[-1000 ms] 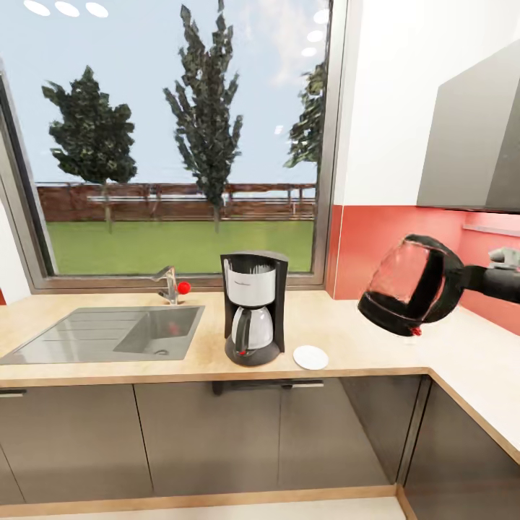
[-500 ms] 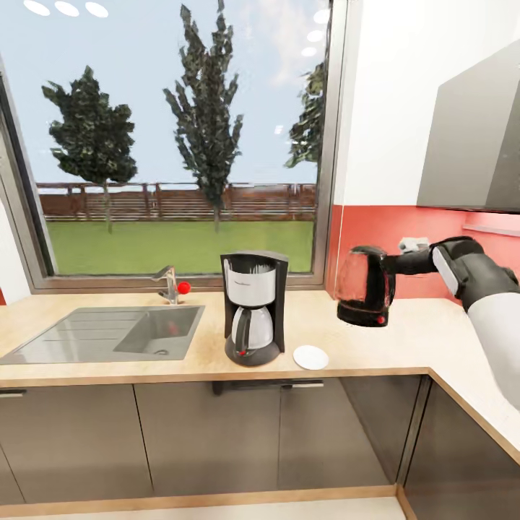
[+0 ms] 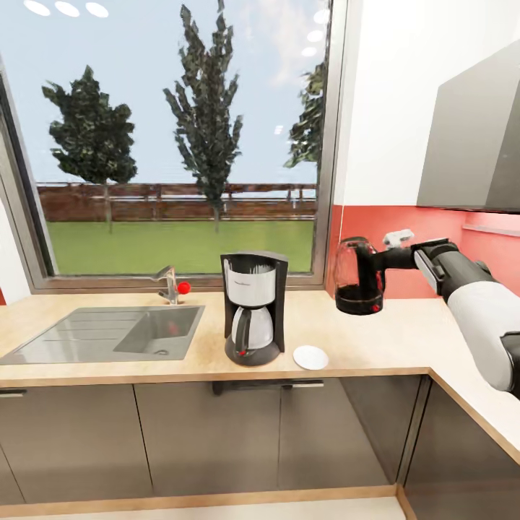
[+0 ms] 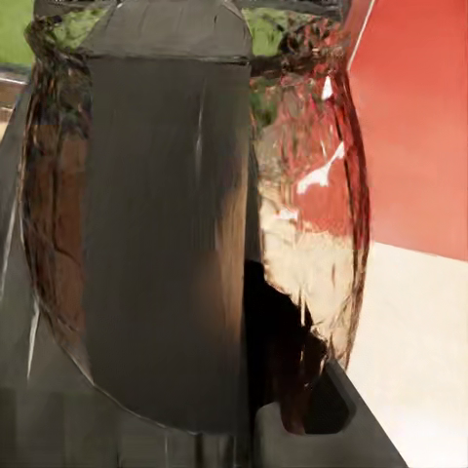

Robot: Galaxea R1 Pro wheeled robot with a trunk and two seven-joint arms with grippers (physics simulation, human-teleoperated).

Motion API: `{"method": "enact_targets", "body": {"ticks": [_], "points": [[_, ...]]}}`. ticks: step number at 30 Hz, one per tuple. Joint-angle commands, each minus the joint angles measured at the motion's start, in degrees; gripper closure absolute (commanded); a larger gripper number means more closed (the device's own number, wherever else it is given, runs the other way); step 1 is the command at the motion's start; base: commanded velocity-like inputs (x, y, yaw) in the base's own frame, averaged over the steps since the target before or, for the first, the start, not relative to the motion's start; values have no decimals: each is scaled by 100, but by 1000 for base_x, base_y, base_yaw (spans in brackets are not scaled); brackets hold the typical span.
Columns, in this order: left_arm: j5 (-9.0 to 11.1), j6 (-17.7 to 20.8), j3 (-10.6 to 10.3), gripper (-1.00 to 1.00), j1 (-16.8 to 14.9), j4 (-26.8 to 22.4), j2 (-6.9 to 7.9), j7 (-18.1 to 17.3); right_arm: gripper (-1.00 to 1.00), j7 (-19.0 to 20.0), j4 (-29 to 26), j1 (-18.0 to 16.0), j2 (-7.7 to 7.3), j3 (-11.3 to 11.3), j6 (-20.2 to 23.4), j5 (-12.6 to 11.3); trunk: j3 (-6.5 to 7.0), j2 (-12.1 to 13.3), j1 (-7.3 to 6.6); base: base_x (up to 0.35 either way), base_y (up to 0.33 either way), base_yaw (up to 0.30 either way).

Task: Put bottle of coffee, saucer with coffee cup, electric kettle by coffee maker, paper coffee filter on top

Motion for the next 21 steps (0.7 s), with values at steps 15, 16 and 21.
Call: {"method": "enact_targets", "body": {"ticks": [15,16,21], "points": [[117,-54,-22,-100,1,-6,1,17,100,-423,730,-7,-20,-950,-1300,-51,-50,-8,2,0,0,100],[118,-48,-22,-100,1,-6,1,18,100,-442,735,-8,-23,-950,-1330,-51,-51,-8,2,0,0,60],[120,-28,-22,-100,1,-6,1,19,100,-576,993,-13,-11,-952,-1611,-55,-72,-8,2,0,0,170]]}}
